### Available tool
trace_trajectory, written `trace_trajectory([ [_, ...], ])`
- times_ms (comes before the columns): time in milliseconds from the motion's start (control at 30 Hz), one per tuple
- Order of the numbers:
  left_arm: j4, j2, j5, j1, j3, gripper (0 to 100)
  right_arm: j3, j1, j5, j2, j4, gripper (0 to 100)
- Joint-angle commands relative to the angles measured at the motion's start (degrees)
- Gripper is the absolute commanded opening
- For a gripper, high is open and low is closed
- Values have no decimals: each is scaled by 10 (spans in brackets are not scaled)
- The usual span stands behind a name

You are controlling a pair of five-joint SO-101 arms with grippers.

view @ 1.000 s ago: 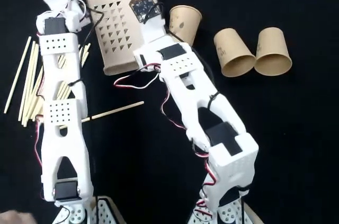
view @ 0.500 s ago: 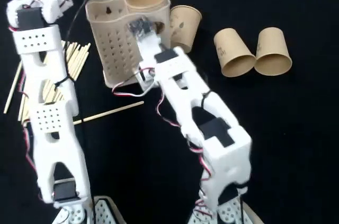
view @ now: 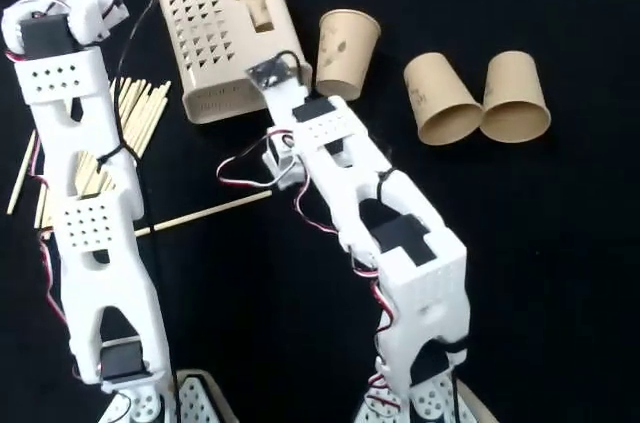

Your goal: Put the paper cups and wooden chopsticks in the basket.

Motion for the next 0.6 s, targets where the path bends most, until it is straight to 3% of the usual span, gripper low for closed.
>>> trace_trajectory([
  [0, -35, -19, 4, 6, -25, 88, -22, 5, 25, -90, 68, 12],
  [100, -46, -11, 4, -9, -26, 88, -51, 0, 35, -204, 74, 12],
  [200, -36, -6, 4, -26, -25, 88, -61, -12, 34, -282, -1, 12],
  [300, -11, -6, 3, -39, -26, 88, -33, -10, 30, -286, -144, 12],
  [567, 5, -6, 2, -69, -26, 88, 209, -2, -24, -197, -573, 12],
])
